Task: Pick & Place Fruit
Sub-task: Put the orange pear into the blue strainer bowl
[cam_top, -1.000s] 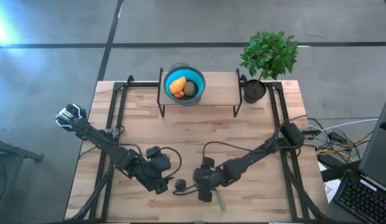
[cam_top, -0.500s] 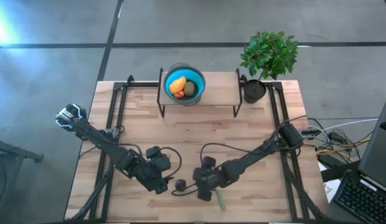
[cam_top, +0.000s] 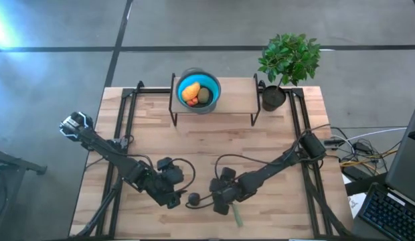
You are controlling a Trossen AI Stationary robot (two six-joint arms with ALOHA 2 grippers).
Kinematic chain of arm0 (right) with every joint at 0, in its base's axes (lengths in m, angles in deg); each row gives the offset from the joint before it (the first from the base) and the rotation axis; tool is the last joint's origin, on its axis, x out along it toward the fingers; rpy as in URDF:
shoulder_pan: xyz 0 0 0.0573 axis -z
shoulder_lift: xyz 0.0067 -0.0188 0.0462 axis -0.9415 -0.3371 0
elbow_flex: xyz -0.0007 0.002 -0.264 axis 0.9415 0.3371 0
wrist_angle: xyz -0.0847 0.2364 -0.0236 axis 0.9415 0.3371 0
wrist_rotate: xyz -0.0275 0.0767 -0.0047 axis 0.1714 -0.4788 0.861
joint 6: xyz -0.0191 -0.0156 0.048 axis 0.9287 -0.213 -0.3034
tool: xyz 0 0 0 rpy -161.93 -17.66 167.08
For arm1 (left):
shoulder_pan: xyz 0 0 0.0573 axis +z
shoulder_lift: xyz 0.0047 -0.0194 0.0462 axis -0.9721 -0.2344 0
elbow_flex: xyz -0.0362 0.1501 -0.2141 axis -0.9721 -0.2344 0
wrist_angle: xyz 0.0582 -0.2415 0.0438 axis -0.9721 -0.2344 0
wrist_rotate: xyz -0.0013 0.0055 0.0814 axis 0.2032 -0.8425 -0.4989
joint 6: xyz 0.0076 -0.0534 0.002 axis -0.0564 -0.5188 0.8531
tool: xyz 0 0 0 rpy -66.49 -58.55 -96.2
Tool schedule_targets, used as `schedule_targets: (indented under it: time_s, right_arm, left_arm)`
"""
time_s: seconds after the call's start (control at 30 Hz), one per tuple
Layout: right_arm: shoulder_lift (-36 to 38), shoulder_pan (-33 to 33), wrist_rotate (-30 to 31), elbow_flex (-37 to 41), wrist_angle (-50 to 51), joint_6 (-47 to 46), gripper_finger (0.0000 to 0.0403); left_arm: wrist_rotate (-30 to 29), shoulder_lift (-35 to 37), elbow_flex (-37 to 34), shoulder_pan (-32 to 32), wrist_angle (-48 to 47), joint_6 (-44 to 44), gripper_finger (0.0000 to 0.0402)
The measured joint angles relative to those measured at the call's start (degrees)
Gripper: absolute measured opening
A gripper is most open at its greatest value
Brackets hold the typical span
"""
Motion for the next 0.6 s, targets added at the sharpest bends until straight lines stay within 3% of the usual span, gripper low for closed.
schedule_targets:
  time_s: [0.37, 0.6]
  right_arm:
    - [0.0, 0.65, 0.26, 0.07, -0.02, -2.99, 0.0179]
    - [0.02, 0.88, 0.17, 0.09, 0.02, -2.99, 0.0123]
  left_arm:
    - [-0.02, 0.0, 0.0, 0.0, 0.0, 0.0, 0.0312]
    - [-0.02, 0.0, 0.0, 0.0, 0.0, 0.0, 0.0312]
